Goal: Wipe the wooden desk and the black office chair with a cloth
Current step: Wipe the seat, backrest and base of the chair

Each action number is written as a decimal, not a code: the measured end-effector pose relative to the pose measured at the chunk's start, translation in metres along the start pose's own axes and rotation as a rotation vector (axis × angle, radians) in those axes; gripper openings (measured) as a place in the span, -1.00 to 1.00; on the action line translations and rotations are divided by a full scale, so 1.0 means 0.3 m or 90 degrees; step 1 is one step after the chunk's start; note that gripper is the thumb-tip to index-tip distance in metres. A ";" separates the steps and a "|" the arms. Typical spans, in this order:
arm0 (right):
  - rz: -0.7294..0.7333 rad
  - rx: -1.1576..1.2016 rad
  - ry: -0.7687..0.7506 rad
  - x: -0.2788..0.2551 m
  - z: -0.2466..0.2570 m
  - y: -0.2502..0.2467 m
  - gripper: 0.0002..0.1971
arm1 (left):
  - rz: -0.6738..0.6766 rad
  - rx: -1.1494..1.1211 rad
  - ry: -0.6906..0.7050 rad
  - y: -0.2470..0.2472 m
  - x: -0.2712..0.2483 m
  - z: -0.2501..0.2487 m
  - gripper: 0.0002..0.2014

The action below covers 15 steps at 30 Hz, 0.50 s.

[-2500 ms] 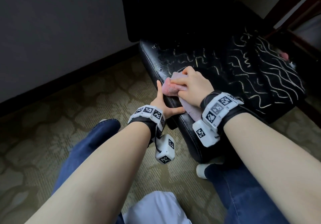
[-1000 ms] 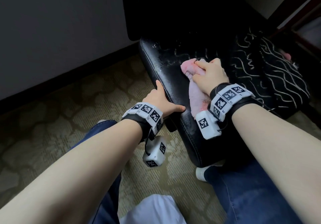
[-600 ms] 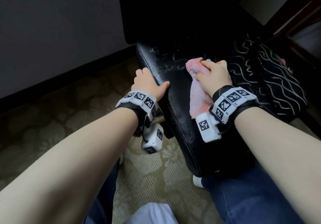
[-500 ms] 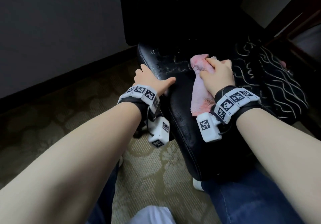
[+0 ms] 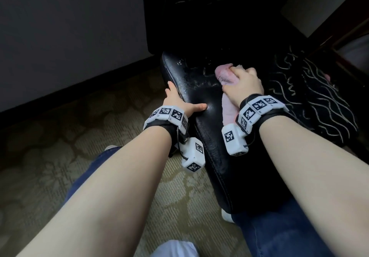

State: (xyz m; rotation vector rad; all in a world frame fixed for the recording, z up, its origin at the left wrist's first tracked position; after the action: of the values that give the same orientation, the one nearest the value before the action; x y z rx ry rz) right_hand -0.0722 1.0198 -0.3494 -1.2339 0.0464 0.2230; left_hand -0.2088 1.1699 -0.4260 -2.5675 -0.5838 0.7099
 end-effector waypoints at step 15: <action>0.133 -0.090 -0.276 -0.120 0.160 0.079 -0.53 | 0.027 0.021 -0.008 -0.006 0.012 0.017 0.34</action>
State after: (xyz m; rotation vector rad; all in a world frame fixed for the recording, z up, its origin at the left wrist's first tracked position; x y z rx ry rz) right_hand -0.1161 1.0670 -0.3499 -1.2974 -0.2205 0.6811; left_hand -0.2095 1.1746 -0.4304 -2.5542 -0.5187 0.7440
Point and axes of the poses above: each hand's wrist, its own x-axis towards the middle knuckle, its own y-axis out of the palm, z = x × y, the point moved 9 cm from there along x, towards the middle knuckle, and after that the axes turned 10 degrees about y, right-handed, at the moved point
